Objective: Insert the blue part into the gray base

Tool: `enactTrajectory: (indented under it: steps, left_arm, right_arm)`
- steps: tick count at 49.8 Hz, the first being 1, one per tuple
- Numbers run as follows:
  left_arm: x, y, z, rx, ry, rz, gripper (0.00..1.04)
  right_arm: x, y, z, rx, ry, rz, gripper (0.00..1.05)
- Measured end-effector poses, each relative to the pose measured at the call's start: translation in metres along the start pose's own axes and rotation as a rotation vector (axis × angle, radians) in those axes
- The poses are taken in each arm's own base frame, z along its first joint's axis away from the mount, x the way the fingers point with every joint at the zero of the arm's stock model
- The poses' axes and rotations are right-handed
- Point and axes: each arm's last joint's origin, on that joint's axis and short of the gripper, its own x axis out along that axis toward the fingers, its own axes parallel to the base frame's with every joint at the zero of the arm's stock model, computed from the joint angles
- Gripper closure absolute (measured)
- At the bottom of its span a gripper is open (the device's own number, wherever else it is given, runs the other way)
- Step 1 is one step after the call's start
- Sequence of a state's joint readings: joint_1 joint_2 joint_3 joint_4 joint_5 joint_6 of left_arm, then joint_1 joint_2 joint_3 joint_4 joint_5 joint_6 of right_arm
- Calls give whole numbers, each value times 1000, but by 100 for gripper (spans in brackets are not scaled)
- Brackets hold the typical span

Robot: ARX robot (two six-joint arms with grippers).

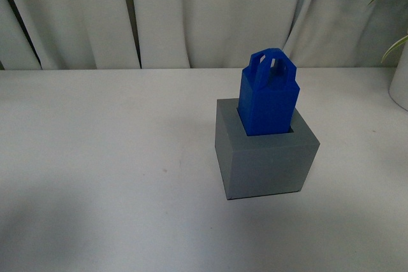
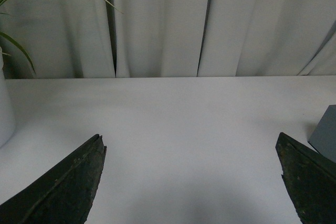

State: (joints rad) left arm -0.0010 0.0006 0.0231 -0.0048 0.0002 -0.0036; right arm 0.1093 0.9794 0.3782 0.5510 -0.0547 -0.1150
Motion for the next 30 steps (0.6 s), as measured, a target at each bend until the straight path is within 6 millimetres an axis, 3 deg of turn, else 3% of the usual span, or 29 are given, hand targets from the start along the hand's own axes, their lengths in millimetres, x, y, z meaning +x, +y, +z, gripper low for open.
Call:
enactTrajectory:
  steps: [5, 9, 19, 30]
  left_arm:
    - [0, 0, 0, 0, 0, 1, 6]
    - [0, 0, 0, 0, 0, 0, 6]
    - [0, 0, 0, 0, 0, 0, 6]
    - [0, 0, 0, 0, 0, 0, 6]
  right_arm:
    - [-15, -5, -12, 70, -32, -169, 45]
    - [-22, -5, -19, 88, -34, -167, 57]
    - [-46, -12, -40, 102, -33, -169, 103]
    - [-63, -7, -52, 104, -34, -163, 103]
